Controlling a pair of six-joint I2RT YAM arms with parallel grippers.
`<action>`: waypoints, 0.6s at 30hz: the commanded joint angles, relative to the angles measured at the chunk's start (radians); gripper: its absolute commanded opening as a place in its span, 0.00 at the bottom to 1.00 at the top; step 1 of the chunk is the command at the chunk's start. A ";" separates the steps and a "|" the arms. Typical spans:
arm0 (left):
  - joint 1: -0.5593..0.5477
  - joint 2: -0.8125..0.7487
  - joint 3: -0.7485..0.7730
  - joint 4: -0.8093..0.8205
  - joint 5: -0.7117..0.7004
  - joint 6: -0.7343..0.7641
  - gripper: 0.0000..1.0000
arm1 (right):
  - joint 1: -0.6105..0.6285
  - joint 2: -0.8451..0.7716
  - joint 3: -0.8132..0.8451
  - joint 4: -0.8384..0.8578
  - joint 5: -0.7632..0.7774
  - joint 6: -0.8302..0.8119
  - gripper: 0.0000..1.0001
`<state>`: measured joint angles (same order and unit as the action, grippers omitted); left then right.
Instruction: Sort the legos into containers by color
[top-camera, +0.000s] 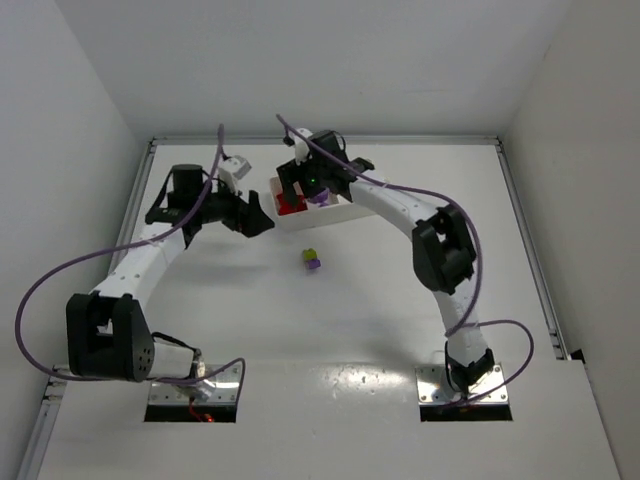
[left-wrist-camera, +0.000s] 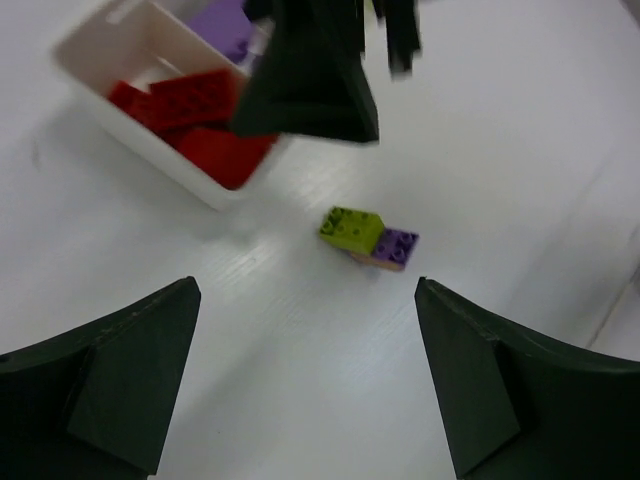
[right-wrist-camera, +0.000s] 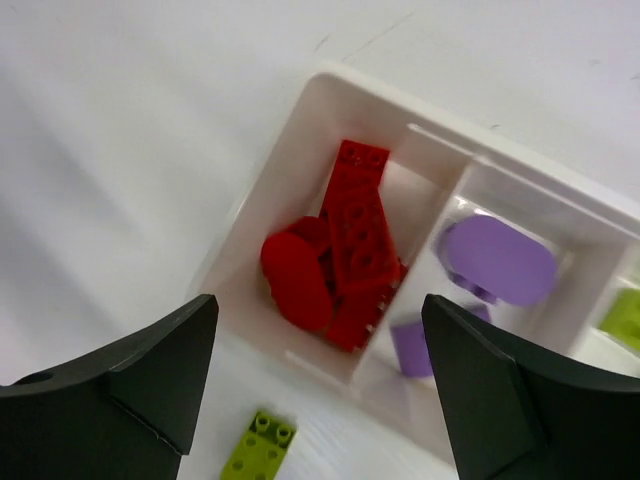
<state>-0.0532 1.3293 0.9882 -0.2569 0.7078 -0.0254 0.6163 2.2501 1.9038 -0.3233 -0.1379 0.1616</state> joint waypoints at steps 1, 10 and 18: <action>-0.106 0.042 0.015 -0.099 0.125 0.270 0.94 | -0.052 -0.257 -0.060 0.053 0.060 -0.003 0.83; -0.241 0.363 0.283 -0.540 0.151 0.993 0.77 | -0.194 -0.632 -0.478 -0.019 0.147 -0.050 0.83; -0.286 0.657 0.572 -0.760 0.053 1.375 0.68 | -0.280 -0.756 -0.562 -0.074 0.126 -0.063 0.83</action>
<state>-0.3119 1.9854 1.5066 -0.9024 0.7742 1.0855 0.3576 1.5360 1.3525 -0.3725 -0.0101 0.1139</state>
